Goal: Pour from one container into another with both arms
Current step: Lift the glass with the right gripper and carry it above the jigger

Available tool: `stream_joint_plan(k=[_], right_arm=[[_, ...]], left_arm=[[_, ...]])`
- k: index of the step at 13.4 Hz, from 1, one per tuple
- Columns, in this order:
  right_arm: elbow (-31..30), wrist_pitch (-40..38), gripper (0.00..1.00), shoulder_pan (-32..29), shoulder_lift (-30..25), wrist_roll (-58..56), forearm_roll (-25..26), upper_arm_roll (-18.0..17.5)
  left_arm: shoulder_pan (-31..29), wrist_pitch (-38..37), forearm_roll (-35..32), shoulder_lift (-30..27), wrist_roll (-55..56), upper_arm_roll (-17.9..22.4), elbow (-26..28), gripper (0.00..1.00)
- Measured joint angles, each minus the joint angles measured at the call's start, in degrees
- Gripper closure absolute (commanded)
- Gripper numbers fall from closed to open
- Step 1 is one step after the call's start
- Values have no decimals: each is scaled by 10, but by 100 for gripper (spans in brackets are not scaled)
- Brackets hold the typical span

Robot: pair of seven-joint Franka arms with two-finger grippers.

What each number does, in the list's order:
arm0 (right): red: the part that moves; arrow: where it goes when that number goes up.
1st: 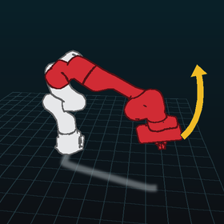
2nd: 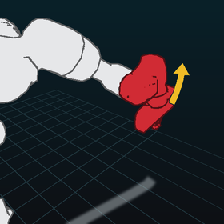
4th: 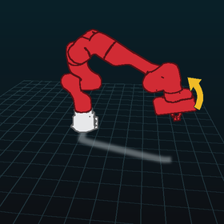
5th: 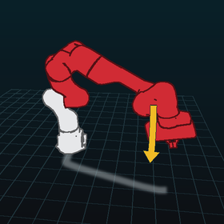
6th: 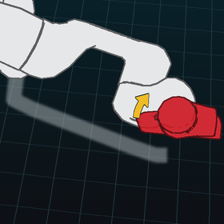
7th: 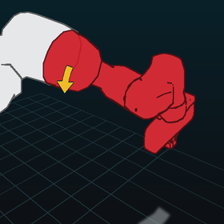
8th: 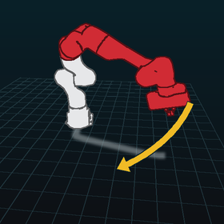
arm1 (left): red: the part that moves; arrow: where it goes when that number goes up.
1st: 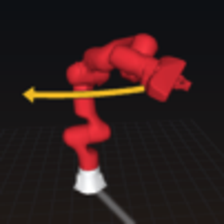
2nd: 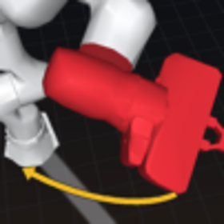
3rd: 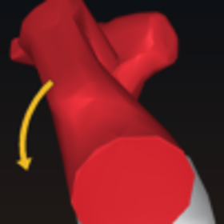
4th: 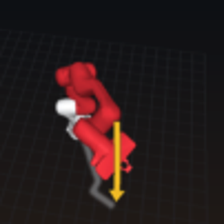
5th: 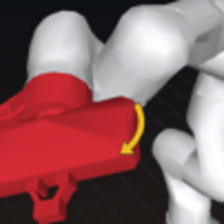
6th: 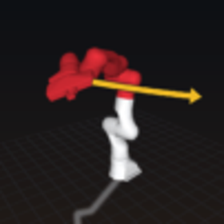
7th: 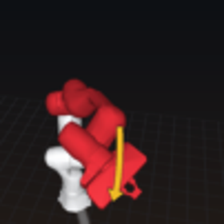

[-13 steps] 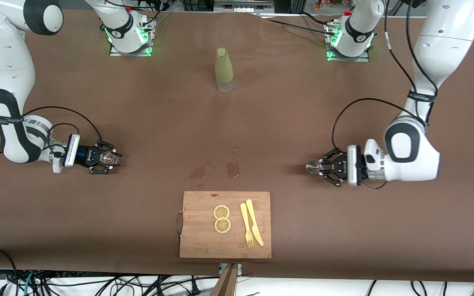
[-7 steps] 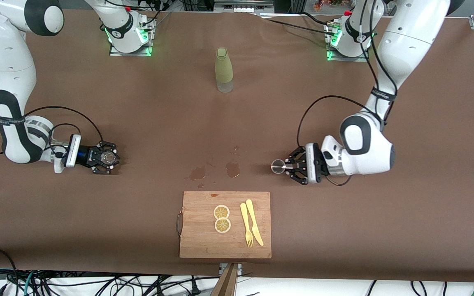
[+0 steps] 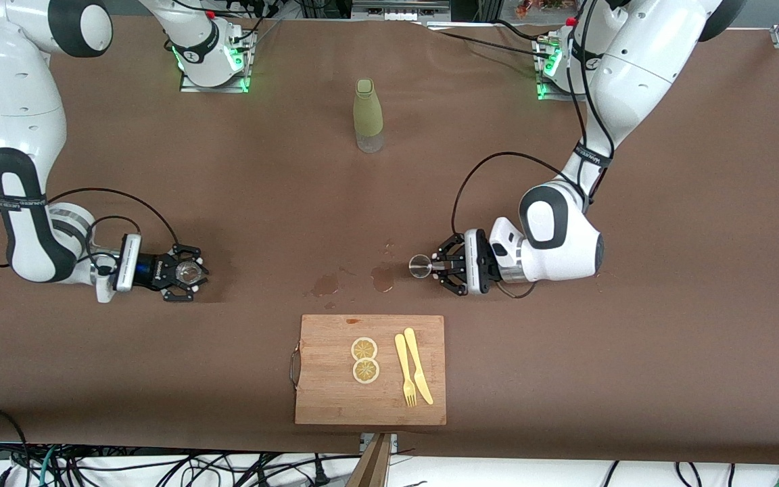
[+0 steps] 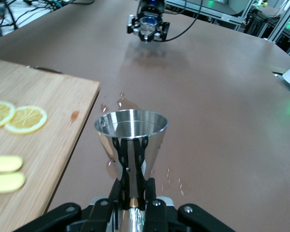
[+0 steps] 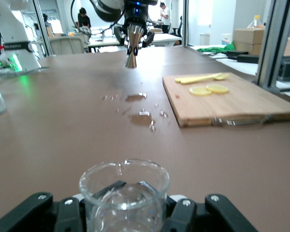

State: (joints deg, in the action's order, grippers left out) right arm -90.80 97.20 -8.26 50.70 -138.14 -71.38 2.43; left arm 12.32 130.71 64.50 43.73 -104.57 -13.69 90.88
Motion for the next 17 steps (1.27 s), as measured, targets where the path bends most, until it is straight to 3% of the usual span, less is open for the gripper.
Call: stream_joint_plan(k=[10, 17], right_arm=[[50, 129, 82, 17, -11, 153, -1, -153], [53, 210, 82, 24, -20, 213, 0, -215]], left_arm=[[110, 105, 107, 98, -5, 0, -132, 100], [167, 177, 108, 135, 33, 5, -195, 100]])
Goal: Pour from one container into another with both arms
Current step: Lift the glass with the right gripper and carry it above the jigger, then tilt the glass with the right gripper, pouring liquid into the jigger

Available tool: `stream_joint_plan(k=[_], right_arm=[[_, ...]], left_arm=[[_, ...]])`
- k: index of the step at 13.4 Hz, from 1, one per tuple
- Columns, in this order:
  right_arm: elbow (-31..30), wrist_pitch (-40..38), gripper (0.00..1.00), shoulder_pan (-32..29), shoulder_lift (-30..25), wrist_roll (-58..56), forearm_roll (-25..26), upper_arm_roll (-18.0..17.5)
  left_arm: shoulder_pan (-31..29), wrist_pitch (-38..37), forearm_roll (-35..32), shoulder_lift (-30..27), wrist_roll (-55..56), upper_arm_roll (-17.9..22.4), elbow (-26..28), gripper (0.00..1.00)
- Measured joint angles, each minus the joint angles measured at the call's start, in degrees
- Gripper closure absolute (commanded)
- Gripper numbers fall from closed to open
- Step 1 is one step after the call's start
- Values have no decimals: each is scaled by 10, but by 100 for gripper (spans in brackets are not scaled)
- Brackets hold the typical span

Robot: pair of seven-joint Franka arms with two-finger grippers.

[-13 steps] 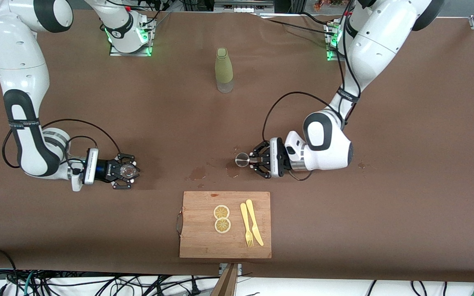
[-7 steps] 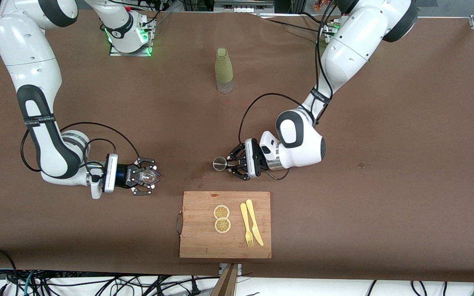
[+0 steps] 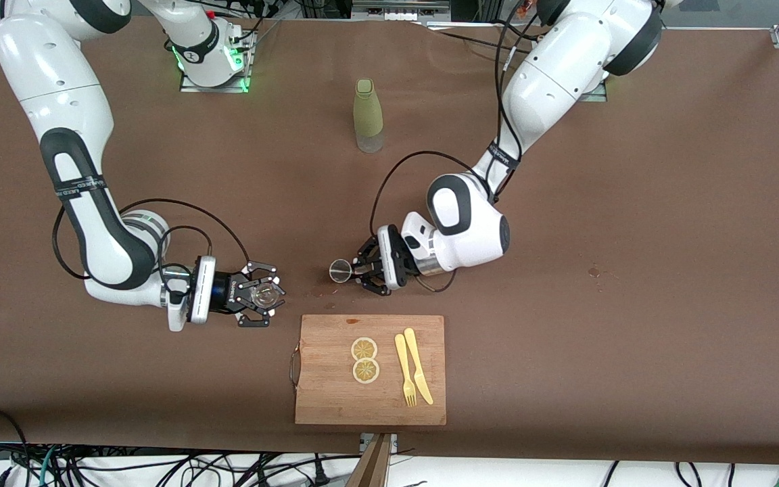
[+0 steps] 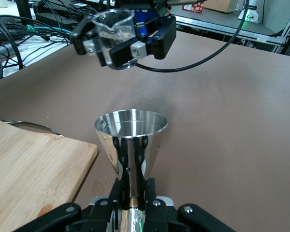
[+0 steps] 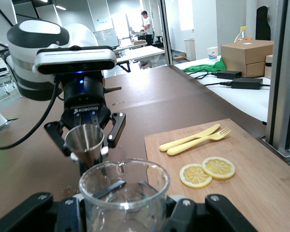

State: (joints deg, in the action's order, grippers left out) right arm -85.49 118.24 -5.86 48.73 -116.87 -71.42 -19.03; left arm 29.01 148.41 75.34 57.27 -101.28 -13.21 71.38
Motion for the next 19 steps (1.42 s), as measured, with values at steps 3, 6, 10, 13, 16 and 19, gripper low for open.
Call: stream_joint_plan(k=[3, 6, 10, 13, 16, 19], right_arm=[[0, 42, 82, 16, 0, 12, 1, -10], [0, 75, 82, 27, 0, 42, 24, -15], [0, 94, 82, 33, 0, 70, 54, -21], [0, 99, 82, 39, 0, 86, 74, -21], [0, 106, 82, 47, 0, 93, 79, -22], [0, 109, 82, 52, 0, 97, 98, -25]], left_arm=[[21, 20, 0, 20, 25, 13, -24, 100], [37, 22, 0, 32, 55, 33, -43, 100], [46, 35, 0, 42, 74, 44, -63, 100], [51, 45, 0, 53, 85, 44, -78, 100], [54, 47, 0, 62, 87, 45, -85, 100], [56, 60, 0, 65, 87, 46, -88, 100]])
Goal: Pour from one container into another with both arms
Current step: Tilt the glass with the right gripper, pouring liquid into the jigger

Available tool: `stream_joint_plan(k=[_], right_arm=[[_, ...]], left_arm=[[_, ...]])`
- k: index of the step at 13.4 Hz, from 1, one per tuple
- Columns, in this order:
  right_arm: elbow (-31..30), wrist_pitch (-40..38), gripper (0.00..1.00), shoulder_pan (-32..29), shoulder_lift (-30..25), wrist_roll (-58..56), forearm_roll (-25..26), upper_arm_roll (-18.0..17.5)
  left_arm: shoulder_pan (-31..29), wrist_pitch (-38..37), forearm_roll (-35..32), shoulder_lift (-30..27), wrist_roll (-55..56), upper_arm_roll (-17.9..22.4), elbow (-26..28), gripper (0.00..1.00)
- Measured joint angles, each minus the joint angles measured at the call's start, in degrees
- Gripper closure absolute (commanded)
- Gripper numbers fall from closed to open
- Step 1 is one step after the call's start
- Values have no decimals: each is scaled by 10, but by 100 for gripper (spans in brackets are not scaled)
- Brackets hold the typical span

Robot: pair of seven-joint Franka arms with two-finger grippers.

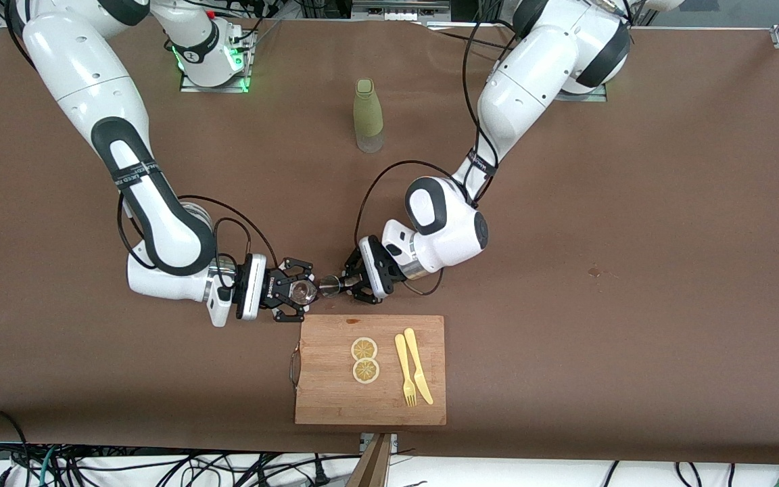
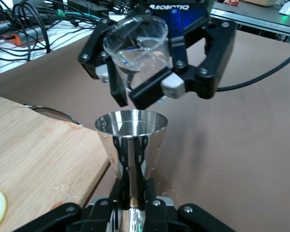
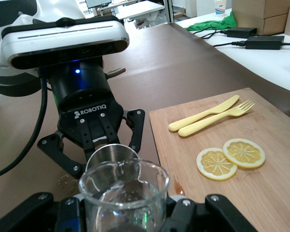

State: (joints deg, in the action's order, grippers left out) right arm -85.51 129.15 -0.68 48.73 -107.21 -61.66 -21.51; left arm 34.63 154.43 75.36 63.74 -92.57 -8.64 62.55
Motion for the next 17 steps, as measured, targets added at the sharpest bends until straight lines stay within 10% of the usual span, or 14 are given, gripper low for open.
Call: stream_joint_plan(k=[17], right_arm=[[2, 4, 84, 0, -3, 64, 105, -11]], left_arm=[[3, 9, 0, 8, 1, 2, -7, 100]])
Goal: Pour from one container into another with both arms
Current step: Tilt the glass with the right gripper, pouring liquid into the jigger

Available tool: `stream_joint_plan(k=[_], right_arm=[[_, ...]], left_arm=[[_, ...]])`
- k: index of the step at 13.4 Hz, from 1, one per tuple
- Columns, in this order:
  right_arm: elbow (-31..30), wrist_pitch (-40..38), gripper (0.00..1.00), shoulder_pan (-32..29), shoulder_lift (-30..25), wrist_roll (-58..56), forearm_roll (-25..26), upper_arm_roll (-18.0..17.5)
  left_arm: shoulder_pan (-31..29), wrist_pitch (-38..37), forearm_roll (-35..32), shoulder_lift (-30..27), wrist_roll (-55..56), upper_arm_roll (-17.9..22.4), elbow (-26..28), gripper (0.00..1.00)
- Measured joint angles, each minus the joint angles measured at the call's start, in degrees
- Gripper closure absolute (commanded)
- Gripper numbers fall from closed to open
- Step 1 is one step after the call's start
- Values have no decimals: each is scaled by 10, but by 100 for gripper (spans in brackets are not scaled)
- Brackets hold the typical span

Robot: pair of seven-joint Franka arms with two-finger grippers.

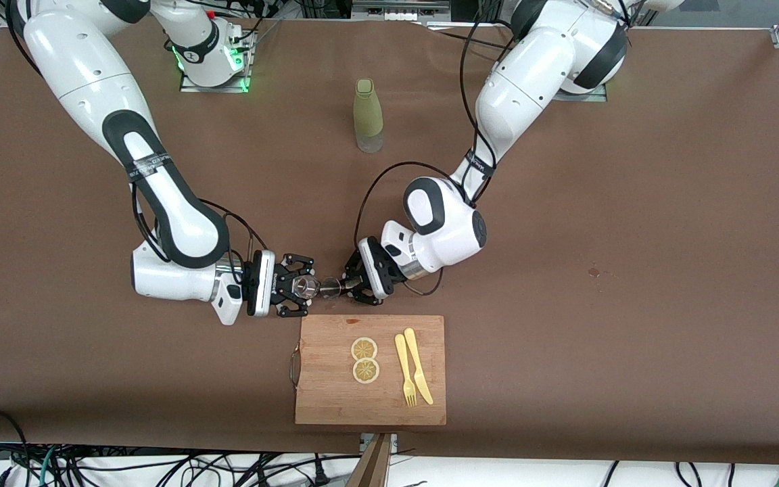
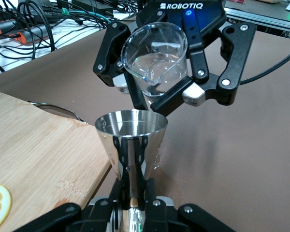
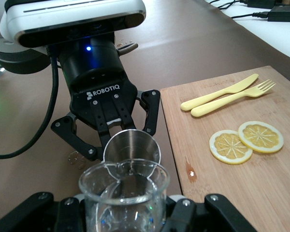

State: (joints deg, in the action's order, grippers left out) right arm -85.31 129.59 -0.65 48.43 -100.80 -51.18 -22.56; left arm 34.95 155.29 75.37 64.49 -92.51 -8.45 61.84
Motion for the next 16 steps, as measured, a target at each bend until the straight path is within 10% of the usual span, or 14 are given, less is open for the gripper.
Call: stream_joint_plan(k=[16], right_arm=[[13, 11, 84, 0, 0, 106, 106, -20]], left_arm=[[1, 1, 0, 0, 0, 1, -2, 100]])
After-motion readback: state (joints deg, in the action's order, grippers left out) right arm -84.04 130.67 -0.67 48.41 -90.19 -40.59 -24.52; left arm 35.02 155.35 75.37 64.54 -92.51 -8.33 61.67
